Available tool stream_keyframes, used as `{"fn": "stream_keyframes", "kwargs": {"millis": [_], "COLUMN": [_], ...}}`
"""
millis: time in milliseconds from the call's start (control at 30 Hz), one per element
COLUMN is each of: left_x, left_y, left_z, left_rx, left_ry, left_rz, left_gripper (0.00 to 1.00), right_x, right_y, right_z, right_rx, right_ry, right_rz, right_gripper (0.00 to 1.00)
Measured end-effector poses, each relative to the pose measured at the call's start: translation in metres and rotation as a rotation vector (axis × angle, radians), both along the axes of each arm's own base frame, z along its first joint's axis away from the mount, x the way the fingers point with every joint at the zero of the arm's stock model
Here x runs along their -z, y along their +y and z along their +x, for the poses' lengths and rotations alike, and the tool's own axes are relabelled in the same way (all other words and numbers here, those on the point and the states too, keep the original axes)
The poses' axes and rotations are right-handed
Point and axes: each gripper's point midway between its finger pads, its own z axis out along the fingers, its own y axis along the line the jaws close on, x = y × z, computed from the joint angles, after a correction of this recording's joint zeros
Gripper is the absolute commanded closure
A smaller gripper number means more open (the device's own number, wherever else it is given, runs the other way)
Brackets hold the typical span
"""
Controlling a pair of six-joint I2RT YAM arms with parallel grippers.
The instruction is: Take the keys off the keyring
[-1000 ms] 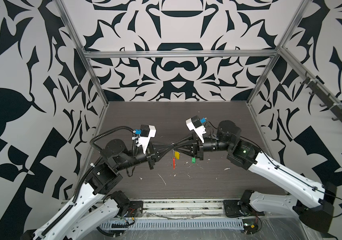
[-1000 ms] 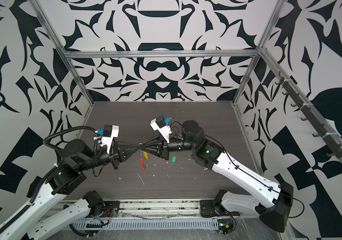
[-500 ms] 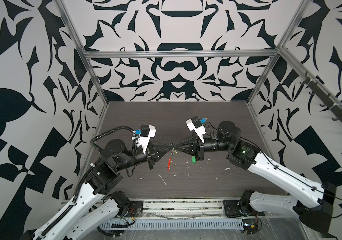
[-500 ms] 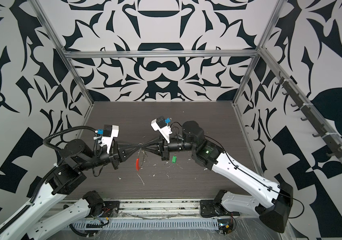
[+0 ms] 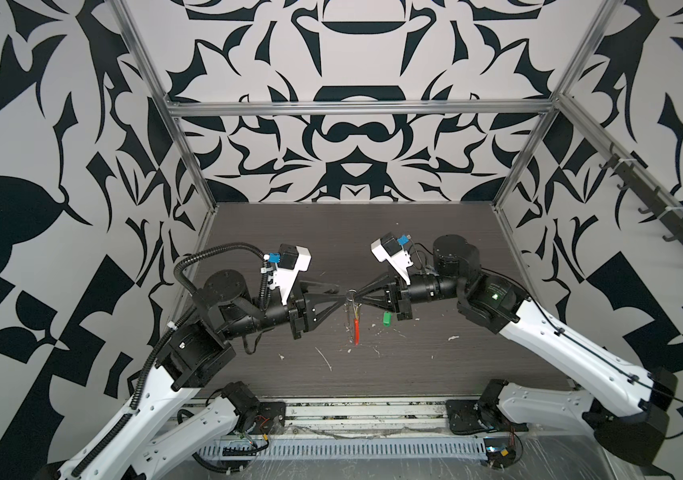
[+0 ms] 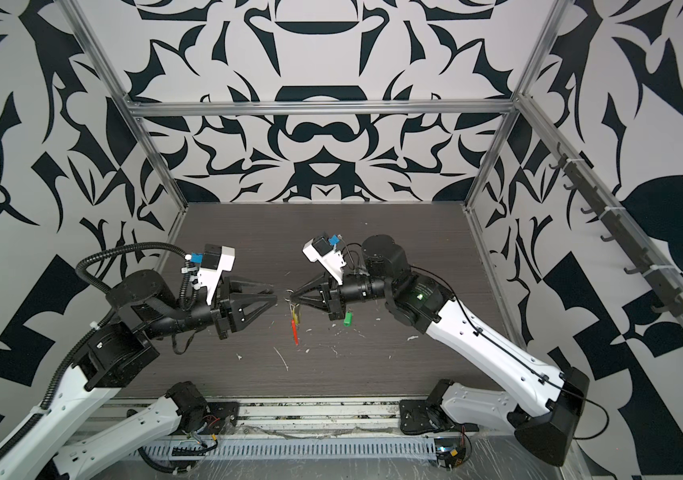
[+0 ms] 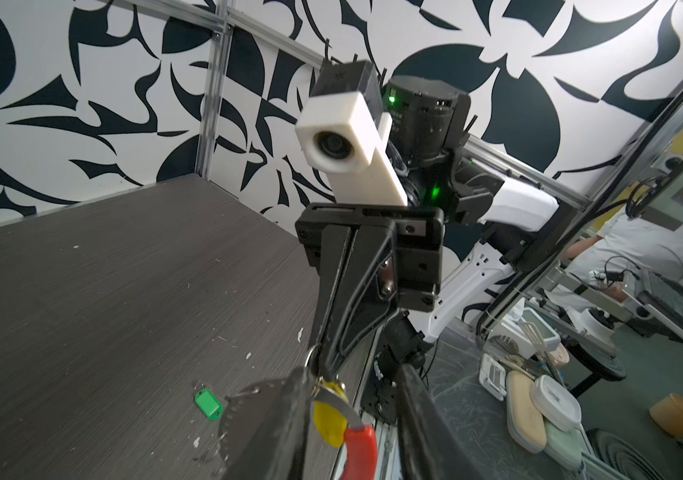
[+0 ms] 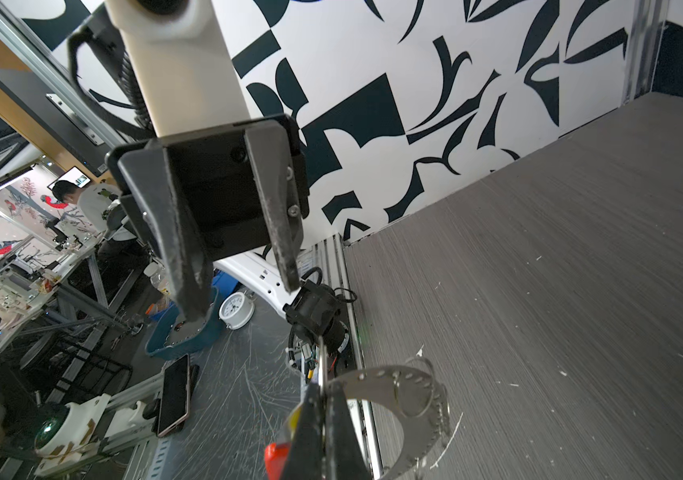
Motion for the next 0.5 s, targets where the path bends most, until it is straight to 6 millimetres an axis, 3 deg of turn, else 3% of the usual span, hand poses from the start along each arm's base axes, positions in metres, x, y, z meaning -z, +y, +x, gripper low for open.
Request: {"fn": "stream_keyframes", "kwargs": {"millis": [500], "left_x": [0.026], "left_y": [-0.012], "left_z": [-0.004], "left_rx": [0.097], "left_ry": [0.161], "left_rz": [0.204], "left_gripper": [0.78], "right_x": [0.009], "right_y": [-0.003], "right_z": [-0.009], "right_rx": [-0.069], "right_ry": [0.082], "right_rz": [-0.136], "right_gripper": [1.0]}}
